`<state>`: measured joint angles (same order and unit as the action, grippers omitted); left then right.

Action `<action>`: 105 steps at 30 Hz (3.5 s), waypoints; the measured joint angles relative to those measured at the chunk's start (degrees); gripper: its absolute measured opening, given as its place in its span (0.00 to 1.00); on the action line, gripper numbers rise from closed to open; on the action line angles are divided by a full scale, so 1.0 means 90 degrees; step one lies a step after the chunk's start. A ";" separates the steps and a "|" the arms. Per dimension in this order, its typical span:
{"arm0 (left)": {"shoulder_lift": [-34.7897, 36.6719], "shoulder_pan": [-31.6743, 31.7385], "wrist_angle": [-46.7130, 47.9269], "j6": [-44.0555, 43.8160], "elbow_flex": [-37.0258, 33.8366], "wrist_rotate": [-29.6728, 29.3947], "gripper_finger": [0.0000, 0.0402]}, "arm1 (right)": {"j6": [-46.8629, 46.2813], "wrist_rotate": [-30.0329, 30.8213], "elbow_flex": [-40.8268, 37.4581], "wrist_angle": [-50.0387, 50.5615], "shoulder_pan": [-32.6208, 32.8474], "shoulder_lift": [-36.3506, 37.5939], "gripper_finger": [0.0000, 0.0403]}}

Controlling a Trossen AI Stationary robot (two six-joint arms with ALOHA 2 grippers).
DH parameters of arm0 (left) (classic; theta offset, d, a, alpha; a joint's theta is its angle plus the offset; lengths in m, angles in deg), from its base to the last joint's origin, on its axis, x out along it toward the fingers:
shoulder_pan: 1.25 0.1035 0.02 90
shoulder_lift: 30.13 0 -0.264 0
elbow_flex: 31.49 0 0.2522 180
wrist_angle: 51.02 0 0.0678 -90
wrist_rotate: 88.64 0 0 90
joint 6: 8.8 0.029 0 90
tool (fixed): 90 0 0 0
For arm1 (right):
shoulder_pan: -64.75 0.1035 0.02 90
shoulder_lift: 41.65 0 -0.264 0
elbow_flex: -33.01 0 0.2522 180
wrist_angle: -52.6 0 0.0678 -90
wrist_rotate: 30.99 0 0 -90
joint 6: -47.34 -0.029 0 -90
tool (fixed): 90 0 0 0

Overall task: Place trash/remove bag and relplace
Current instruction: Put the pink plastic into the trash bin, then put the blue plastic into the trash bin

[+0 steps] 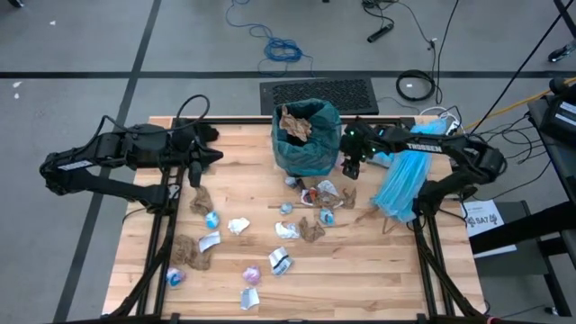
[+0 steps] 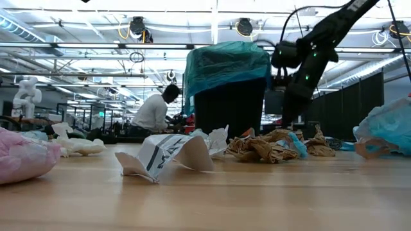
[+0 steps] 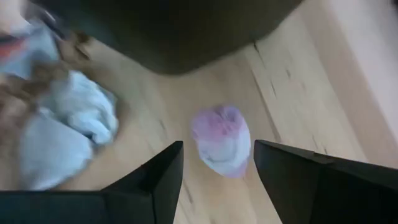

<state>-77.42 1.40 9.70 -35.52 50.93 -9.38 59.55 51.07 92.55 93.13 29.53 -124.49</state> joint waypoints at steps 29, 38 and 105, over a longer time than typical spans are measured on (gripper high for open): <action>-0.0022 0.0000 -0.0012 -0.0328 -0.0005 -0.0003 0.06 | -0.1506 -0.0312 -0.0029 0.1732 0.0466 0.0715 0.01; -0.0027 0.0000 -0.0004 -0.0301 -0.0005 -0.0049 0.06 | -0.2730 -0.0282 0.0333 0.2792 0.1160 0.2702 0.01; -0.0911 -0.0001 0.0715 0.1717 -0.0007 -0.0444 0.06 | -0.4545 0.0689 0.3847 0.1340 0.1719 0.1094 0.54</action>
<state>-85.62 1.39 16.13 -20.07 50.87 -13.38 18.64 57.27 127.18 105.18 45.00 -114.64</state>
